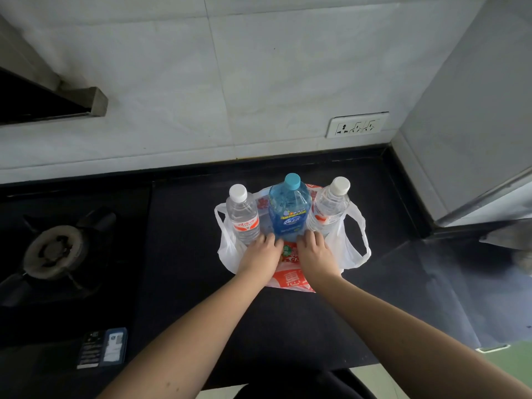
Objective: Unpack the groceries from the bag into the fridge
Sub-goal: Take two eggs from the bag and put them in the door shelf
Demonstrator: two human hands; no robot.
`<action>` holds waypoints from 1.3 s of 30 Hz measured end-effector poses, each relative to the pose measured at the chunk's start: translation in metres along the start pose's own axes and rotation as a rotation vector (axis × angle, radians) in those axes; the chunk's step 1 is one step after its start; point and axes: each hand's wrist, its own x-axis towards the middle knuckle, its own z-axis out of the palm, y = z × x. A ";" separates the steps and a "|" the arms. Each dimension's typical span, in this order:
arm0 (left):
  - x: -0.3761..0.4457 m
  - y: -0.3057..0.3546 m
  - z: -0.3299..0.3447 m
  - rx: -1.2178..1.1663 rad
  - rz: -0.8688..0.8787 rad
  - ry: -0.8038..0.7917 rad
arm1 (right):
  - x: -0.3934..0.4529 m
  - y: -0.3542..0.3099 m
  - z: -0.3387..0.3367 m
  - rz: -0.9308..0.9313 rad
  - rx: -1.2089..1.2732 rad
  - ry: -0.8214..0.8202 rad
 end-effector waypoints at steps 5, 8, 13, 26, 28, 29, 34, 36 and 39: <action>-0.002 0.000 -0.005 -0.006 0.007 -0.003 | 0.000 0.001 0.002 -0.015 -0.013 -0.065; -0.005 0.001 -0.008 -0.007 0.001 -0.001 | -0.003 0.001 0.001 0.005 0.023 -0.085; -0.014 -0.003 -0.008 -0.123 -0.002 0.076 | -0.004 0.009 -0.001 0.001 0.110 -0.063; -0.065 -0.013 -0.048 -0.891 -0.174 0.230 | -0.047 0.003 -0.085 0.423 0.968 0.048; -0.076 -0.014 -0.060 -1.074 -0.235 0.184 | -0.055 -0.004 -0.098 0.532 1.324 -0.028; -0.082 -0.014 -0.065 -1.145 -0.257 0.170 | -0.058 -0.007 -0.101 0.578 1.553 -0.073; -0.105 -0.017 -0.081 -1.556 -0.317 0.128 | -0.065 -0.026 -0.104 0.774 2.237 -0.078; -0.115 -0.020 -0.088 -1.686 -0.299 0.114 | -0.069 -0.038 -0.110 0.805 2.356 -0.027; -0.127 -0.026 -0.099 -1.867 -0.260 0.078 | -0.074 -0.054 -0.117 0.717 2.358 -0.050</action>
